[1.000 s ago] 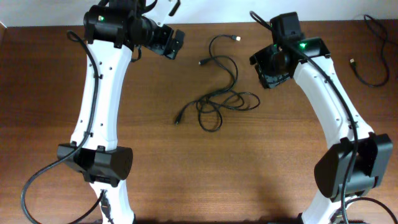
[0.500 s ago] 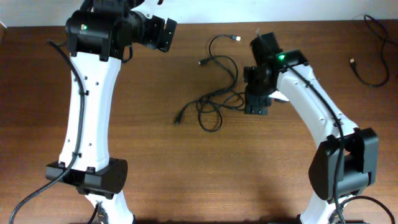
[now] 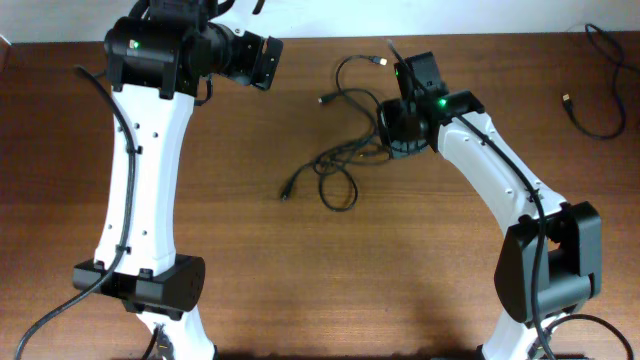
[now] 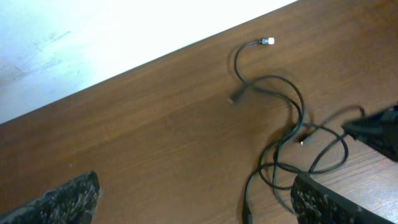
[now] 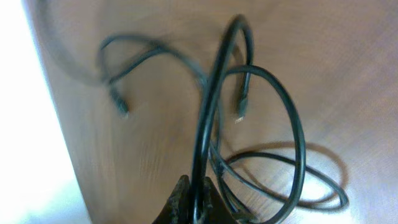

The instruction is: Untangle cables

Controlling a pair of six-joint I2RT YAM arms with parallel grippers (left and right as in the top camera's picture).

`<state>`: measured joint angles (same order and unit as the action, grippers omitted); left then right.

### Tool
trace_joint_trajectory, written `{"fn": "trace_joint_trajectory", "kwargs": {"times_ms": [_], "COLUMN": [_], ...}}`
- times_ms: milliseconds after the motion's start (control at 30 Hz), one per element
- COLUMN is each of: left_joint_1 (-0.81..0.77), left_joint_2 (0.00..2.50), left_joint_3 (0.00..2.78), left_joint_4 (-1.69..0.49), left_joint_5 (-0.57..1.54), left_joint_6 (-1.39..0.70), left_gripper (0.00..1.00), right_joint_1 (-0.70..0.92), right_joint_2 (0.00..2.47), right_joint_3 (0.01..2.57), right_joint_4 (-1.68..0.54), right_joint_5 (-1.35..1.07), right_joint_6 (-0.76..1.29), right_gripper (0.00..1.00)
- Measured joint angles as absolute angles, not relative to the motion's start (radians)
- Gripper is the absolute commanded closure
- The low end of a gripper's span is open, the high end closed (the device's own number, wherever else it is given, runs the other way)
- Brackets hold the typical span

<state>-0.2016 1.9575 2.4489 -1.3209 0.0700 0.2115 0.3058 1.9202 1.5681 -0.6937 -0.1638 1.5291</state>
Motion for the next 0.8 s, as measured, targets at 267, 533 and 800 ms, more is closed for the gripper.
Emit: {"fn": "trace_joint_trajectory", "kwargs": {"times_ms": [267, 533, 800], "left_joint_1": [-0.202, -0.202, -0.202], "left_joint_2": [1.958, 1.958, 1.975], "left_joint_3": [2.449, 2.448, 2.410], "left_joint_4": [-1.353, -1.385, -1.366], "left_joint_5": [0.070, 0.070, 0.172], "left_joint_6": [0.212, 0.212, 0.212], "left_gripper": [0.01, 0.02, 0.01], "right_joint_1": [0.329, 0.335, 0.335], "right_joint_2": [1.813, 1.623, 1.579], "right_joint_3": [1.779, 2.104, 2.162], "right_joint_4": [-0.649, -0.817, -0.861], "right_joint_5": [-0.177, -0.173, -0.102], "right_joint_6": [0.795, 0.355, 0.189], "right_gripper": [0.96, 0.96, 0.96]}}
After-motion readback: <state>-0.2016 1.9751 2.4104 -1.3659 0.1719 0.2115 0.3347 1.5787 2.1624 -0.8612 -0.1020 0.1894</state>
